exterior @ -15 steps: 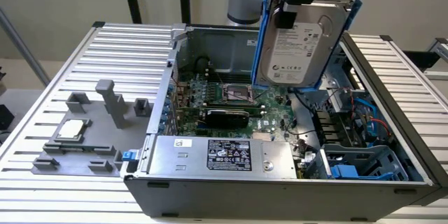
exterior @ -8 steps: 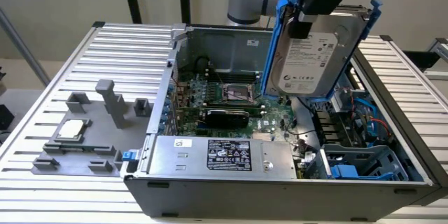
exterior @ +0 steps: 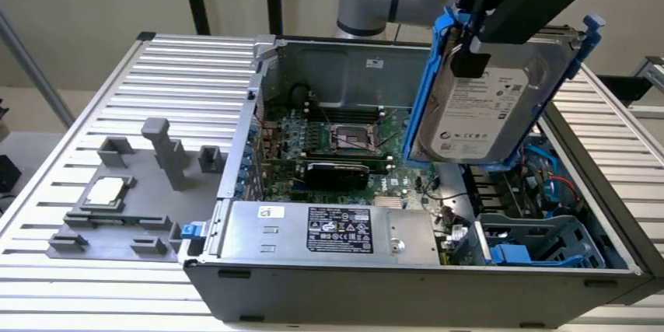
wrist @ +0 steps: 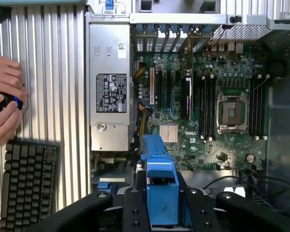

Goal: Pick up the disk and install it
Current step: 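Pick up the disk, then insert the disk into the insertion slot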

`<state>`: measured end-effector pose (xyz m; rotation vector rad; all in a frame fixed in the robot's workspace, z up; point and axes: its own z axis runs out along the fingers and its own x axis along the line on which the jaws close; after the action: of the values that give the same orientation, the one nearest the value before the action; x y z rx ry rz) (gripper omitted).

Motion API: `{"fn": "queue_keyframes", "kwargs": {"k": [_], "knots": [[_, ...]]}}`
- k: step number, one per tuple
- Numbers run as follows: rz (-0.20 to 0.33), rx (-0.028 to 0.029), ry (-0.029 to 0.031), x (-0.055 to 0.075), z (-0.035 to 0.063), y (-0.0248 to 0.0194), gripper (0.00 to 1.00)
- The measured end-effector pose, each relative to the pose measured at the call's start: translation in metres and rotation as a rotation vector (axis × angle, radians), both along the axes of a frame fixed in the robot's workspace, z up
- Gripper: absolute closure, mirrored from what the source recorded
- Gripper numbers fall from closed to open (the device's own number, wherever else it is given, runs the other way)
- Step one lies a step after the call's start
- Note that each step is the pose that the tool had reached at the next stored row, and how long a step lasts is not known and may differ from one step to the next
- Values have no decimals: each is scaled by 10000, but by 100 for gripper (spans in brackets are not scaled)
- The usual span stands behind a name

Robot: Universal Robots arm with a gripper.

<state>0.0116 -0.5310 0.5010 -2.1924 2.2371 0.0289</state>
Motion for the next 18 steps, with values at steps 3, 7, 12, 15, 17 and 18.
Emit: {"fn": "queue_keyframes", "kwargs": {"k": [3, 7, 12, 15, 17, 18], "knots": [[1, 0, -1, 56, 0, -97, 100], [0, 0, -1, 140, 0, -225, 100], [0, -1, 0, 289, -1, -361, 100], [1, 0, 0, 420, -6, -414, 100], [1, 0, 0, 509, -12, -441, 100], [0, 1, -1, 555, -16, -453, 100]]}}
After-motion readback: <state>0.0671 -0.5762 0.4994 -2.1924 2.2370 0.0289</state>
